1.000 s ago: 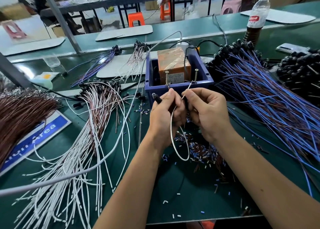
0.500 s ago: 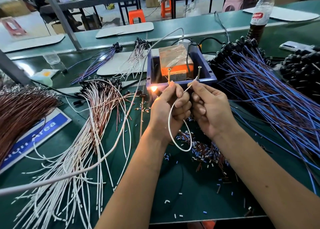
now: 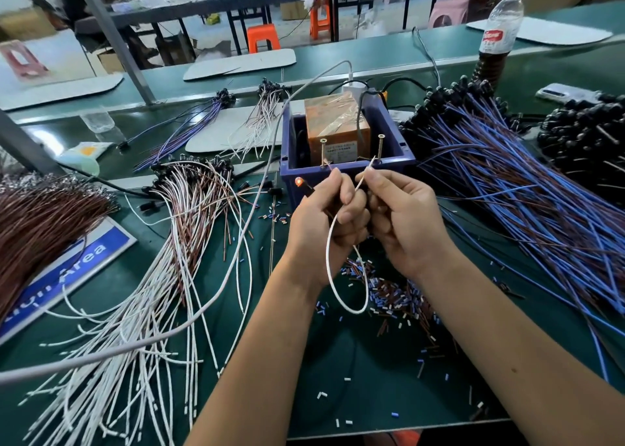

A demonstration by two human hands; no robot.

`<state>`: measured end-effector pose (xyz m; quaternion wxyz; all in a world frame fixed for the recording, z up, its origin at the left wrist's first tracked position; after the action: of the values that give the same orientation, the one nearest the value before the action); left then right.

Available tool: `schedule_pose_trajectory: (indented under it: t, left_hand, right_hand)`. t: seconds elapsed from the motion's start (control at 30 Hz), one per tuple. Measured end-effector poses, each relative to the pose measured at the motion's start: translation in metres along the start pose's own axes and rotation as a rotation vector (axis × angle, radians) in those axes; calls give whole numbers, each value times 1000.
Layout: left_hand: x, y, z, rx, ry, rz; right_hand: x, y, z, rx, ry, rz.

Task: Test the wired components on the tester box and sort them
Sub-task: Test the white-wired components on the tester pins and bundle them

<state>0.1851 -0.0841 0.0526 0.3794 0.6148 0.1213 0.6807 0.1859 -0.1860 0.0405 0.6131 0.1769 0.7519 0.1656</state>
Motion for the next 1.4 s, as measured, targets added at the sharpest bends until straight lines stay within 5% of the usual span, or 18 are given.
schedule_pose_trajectory:
  t: [0.2,0.33,0.4,0.5,0.57,0.63,0.7,0.77,0.87,1.0,1.17,1.4]
  left_hand:
    - [-5,27,-5,-133,30,162]
    - [-18,58,7,-44,107,464]
    - [-28,76,17,15,100,532]
    - [-51,111,31,38,55,605]
    - [-74,142,39,21,27,614]
    - [-98,177,47,0,-15,583]
    - [-120,212,53,-43,-94,483]
    - [-139,246,56,-78,-223,318]
    - [-152,281,58,-84,-278,46]
    - [-159,306,69,-14,-285,-144]
    - [-161,307,72,-120,-193,179]
    - [-178,302,87,-65,-194,264]
  right_hand:
    - [-19,-17,-20,-9,-131,-40]
    - [-44,-72,-43,195,-228,-31]
    - [-62,-115,-62,403,-284,-36]
    - [-100,-185,-109,933,-412,-127]
    - [-128,-210,-153,1314,-579,-336]
    - [-150,-210,-185,1481,-818,-649]
    - [-160,-192,-193,1402,-919,-1041]
    - [-163,-193,-183,1210,-740,-1224]
    - [-155,-211,-173,930,-400,-1074]
    - [-164,-239,-195,839,-377,-721]
    - [-216,-267,-242,1069,-482,-877]
    - [-273,-294,-276,1290,-517,-1187]
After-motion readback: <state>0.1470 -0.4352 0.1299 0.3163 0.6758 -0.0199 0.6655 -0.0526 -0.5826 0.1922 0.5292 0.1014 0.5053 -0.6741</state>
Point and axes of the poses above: each hand's wrist, its own z-axis towards the middle knuckle, its own y-axis out of the palm, x = y × z, the point moved 6 cm from there along z, towards the middle knuckle, and after that the axes turned 15 degrees about y, right-handed, at the moved point
